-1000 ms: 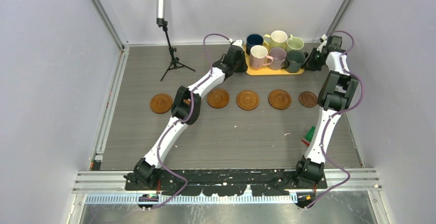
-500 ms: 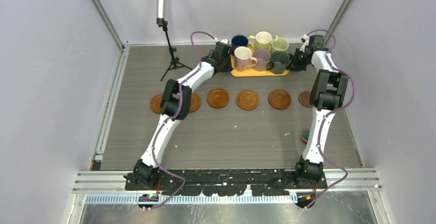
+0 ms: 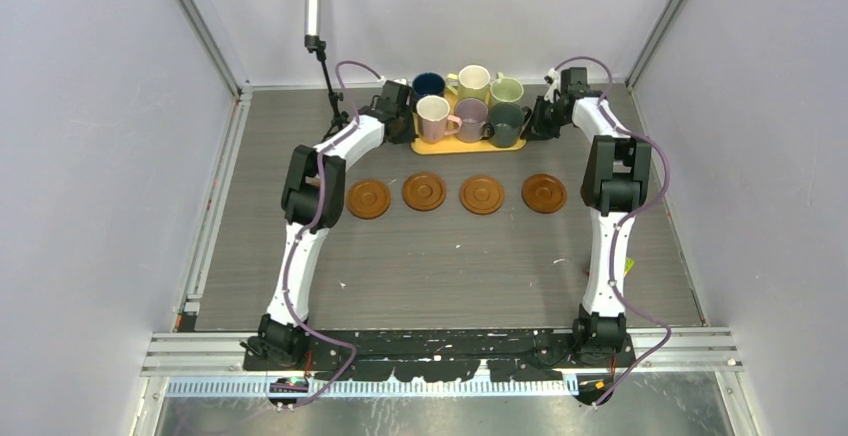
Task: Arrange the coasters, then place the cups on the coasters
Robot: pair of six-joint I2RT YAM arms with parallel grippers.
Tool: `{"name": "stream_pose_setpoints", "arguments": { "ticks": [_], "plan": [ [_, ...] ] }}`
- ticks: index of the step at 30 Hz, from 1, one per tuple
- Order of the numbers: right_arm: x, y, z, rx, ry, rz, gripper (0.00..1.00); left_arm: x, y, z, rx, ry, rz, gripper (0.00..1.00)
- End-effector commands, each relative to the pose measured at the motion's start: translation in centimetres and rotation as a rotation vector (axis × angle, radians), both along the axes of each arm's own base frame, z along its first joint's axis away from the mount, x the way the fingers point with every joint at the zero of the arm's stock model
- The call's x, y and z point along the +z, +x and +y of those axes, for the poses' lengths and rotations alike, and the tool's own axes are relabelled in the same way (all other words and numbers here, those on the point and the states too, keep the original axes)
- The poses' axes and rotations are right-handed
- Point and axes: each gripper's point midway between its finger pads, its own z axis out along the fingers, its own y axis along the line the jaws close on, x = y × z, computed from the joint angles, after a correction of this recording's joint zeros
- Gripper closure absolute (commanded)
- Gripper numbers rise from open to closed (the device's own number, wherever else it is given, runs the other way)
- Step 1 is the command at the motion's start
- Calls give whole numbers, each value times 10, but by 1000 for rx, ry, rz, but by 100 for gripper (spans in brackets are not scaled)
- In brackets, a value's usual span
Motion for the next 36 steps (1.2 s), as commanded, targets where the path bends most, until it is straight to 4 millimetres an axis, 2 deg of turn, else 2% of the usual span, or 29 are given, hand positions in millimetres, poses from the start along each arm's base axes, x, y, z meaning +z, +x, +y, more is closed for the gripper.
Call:
{"name": "stream_pose_setpoints", "arguments": {
  "ticks": [1, 6, 10, 12, 17, 23, 25, 29, 36],
  "plan": [
    [-10, -24, 50, 64, 57, 84, 98, 8, -9, 37, 0, 90, 42, 100],
    [-4, -22, 54, 59, 58, 79, 91, 13, -13, 42, -22, 118, 38, 98],
    [9, -24, 48, 47, 35, 67, 82, 27, -13, 44, -26, 122, 12, 80],
    [22, -24, 44, 40, 26, 45, 78, 33, -13, 45, -24, 127, 0, 74],
    [41, -23, 30, 3, 6, 15, 64, 45, -14, 51, -27, 157, -19, 67],
    [65, -23, 25, -8, 2, -20, 58, 61, -19, 60, -24, 194, -39, 50],
    [72, -22, 7, -33, -5, -31, 57, 67, -22, 61, -36, 202, -42, 47],
    [87, -28, -8, -20, -30, -52, 54, 80, -32, 60, -76, 234, -60, 40],
    [114, -50, -33, 71, -90, -80, 42, 91, -63, 48, -213, 308, -62, 31]
  ]
}}
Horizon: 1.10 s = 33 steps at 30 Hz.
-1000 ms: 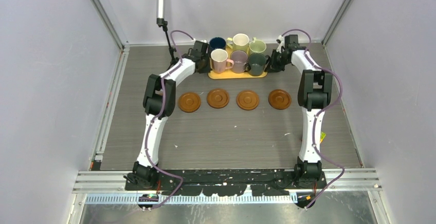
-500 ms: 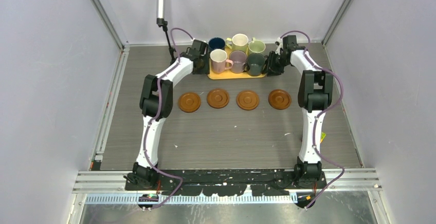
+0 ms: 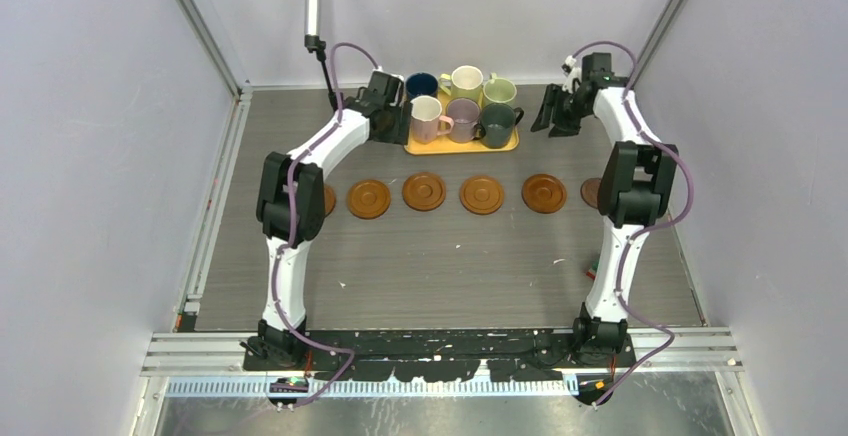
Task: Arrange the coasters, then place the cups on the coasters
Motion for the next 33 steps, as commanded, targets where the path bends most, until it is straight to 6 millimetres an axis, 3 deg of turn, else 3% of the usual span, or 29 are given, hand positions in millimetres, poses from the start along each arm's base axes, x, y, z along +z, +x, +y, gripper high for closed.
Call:
{"name": "stream_pose_setpoints", "arguments": {
  "ticks": [1, 5, 10, 14, 22, 33],
  "plan": [
    [54, -16, -14, 109, -67, -95, 41, 35, -22, -9, -117, 48, -37, 29],
    [73, -22, -16, 234, -127, -172, 32, 46, -48, -22, -268, 47, -24, 23],
    [100, -13, -11, 442, -186, -338, 22, 69, -108, -46, -595, 3, -2, 19],
    [104, -4, -4, 627, -238, -435, 20, 86, -156, -52, -774, -58, 21, 17],
    [70, 8, 9, 943, -326, -495, 23, 119, -247, -48, -1081, -205, 92, 17],
    [28, 51, 21, 1020, -423, -561, 23, 128, -281, -37, -1076, -261, 140, 15]
  ]
}}
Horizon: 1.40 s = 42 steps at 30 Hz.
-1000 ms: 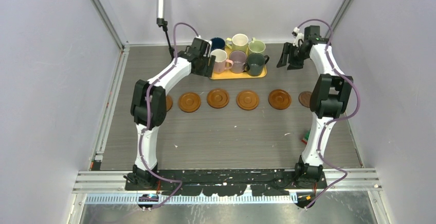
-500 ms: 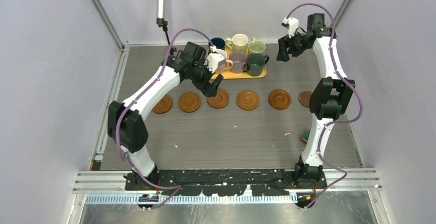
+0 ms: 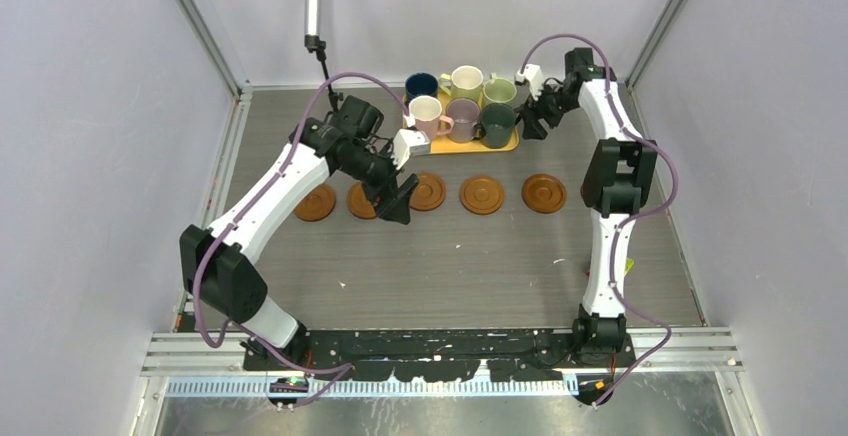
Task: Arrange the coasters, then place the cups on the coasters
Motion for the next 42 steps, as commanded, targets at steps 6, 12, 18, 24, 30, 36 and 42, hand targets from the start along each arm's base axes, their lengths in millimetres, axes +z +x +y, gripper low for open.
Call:
{"name": "stream_pose_setpoints", "arguments": {
  "ticks": [6, 12, 18, 24, 30, 36, 42],
  "plan": [
    [13, 37, 11, 87, -58, -175, 23, 14, -19, 4, -16, -44, 22, 14],
    [4, 34, 31, 180, -97, -189, 24, 13, -17, 5, -1, -43, 28, 14],
    [-1, 25, 36, 243, -123, -173, 25, 14, -17, 7, 12, -52, 30, 14],
    [9, 6, 38, 265, -117, -139, 37, 13, -14, 9, 27, -54, 25, 14],
    [13, -23, 40, 274, -89, -94, 46, 17, -14, 9, 30, -66, 12, 14],
    [15, -22, 45, 207, -38, -65, 40, 17, -15, 9, 32, -69, 9, 14],
    [1, 9, 33, 38, -72, -66, 31, 13, -10, 11, 52, -52, -4, 14]
  ]
}}
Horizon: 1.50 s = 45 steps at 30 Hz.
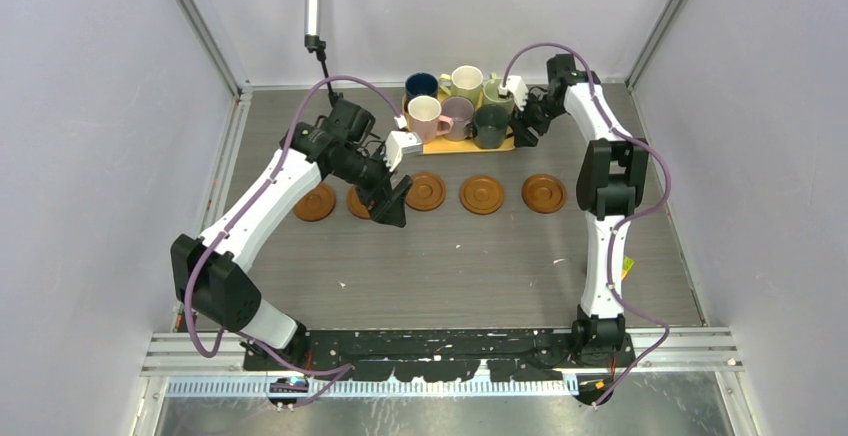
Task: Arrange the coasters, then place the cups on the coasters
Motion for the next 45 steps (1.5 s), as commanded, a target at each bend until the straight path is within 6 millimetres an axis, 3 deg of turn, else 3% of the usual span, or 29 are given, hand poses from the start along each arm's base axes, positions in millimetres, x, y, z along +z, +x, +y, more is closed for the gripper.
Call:
{"name": "stream_pose_setpoints", "arguments": {
  "ticks": [1, 4, 12, 17, 32, 45],
  "plan": [
    [21, 32, -1, -111, -2, -84, 30, 10, 3, 1, 20, -29, -43, 14],
    [18, 34, -2, -108, -7, -86, 29, 9, 4, 0, 22, -28, -38, 14],
    [13, 27, 20, -42, 89, -66, 31, 5, 7, 1, 30, -15, -34, 14],
    [6, 26, 22, -36, 88, -56, 43, 2, 6, 3, 37, -6, -38, 14],
    [3, 29, 25, -102, 133, -99, 61, 2, 15, 6, 89, -1, -50, 14],
    [27, 17, 20, -165, 150, -108, 87, 4, 18, 9, 112, -9, -65, 15]
  ]
}}
